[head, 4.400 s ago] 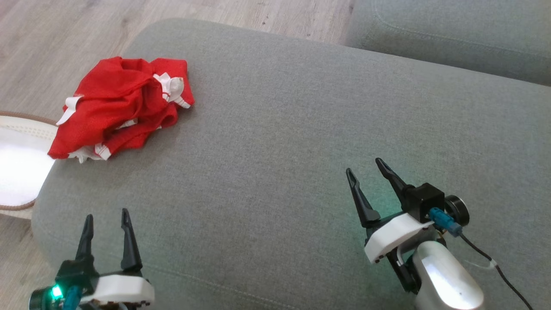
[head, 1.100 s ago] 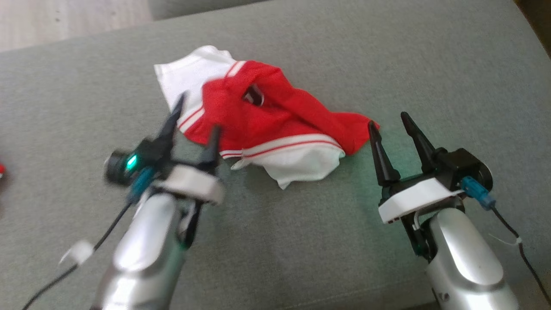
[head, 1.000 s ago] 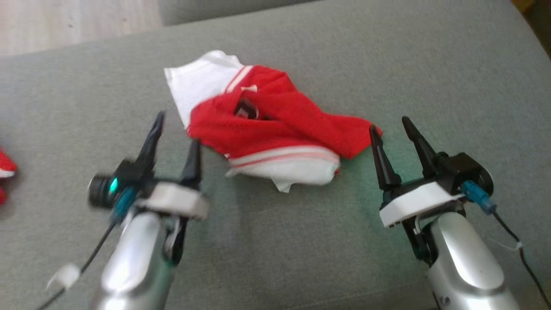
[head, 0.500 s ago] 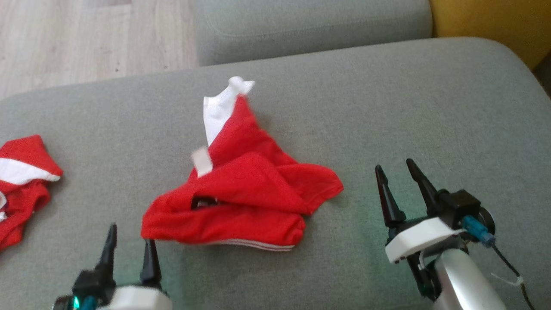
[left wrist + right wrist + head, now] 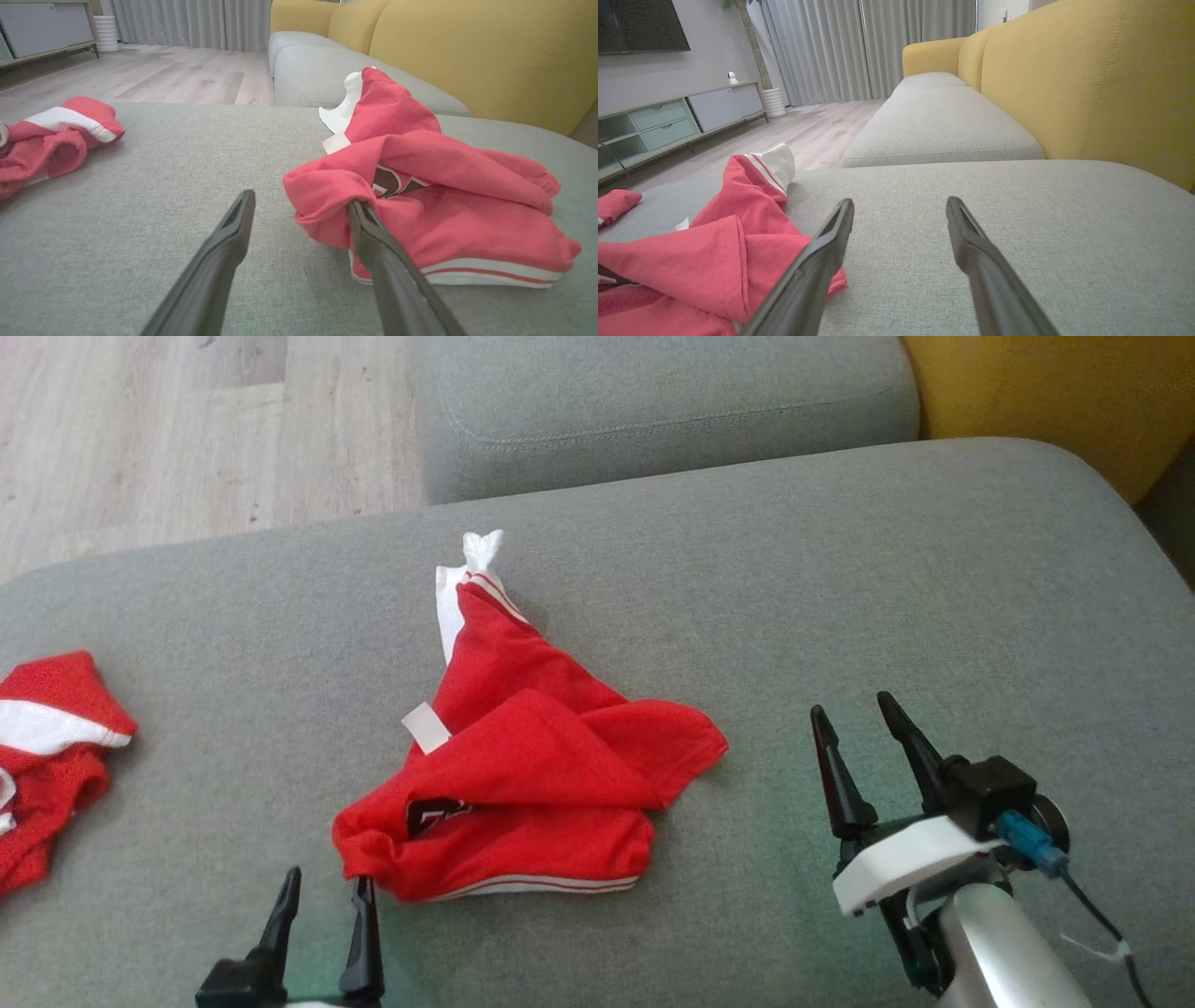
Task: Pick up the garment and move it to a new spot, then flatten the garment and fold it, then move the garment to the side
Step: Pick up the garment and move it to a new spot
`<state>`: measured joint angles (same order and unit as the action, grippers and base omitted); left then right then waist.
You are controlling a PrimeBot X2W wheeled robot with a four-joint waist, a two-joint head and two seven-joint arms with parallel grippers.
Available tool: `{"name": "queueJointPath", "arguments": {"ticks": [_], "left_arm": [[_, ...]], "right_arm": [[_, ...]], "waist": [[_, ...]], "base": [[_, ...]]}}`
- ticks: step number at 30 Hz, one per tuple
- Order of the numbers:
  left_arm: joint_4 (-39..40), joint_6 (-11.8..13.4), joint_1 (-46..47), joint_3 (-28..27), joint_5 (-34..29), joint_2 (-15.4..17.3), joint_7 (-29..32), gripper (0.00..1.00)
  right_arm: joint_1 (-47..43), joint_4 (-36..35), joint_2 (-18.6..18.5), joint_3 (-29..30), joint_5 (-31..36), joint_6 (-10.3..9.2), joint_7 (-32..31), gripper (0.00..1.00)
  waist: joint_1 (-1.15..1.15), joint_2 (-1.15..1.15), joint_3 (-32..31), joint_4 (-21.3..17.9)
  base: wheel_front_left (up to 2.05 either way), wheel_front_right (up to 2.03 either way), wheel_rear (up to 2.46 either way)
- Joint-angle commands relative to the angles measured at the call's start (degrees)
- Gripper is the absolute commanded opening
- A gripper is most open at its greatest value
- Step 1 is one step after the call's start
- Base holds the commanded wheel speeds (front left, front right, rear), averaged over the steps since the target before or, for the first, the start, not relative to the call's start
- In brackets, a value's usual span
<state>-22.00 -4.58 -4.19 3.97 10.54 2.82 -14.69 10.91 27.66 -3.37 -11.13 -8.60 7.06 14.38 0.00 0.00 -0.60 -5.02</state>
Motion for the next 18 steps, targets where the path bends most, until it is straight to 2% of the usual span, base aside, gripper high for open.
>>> {"name": "queueJointPath", "arguments": {"ticks": [1,11,18], "left_arm": [[1.78,0.54,0.77,-1.81,-0.14,0.07,-0.30,1.00],[11.40,1.70,1.39,-3.34,-1.23,0.07,-0.30,1.00],[12.31,1.99,2.39,-3.19,-1.68,0.06,-0.30,1.00]], "right_arm": [[1.14,-1.59,0.49,-1.58,-0.54,0.43,0.62,1.00],[0.99,-2.06,0.49,-1.44,-0.88,0.43,0.62,1.00],[1.04,-2.04,0.49,-1.69,-1.16,0.43,0.62,1.00]], "waist": [[0.00,0.00,-0.11,-0.15],[0.00,0.00,-0.35,0.39],[0.00,0.00,-0.14,0.93]], "base": [[0.00,0.00,0.00],[0.00,0.00,0.00],[0.00,0.00,0.00]]}}
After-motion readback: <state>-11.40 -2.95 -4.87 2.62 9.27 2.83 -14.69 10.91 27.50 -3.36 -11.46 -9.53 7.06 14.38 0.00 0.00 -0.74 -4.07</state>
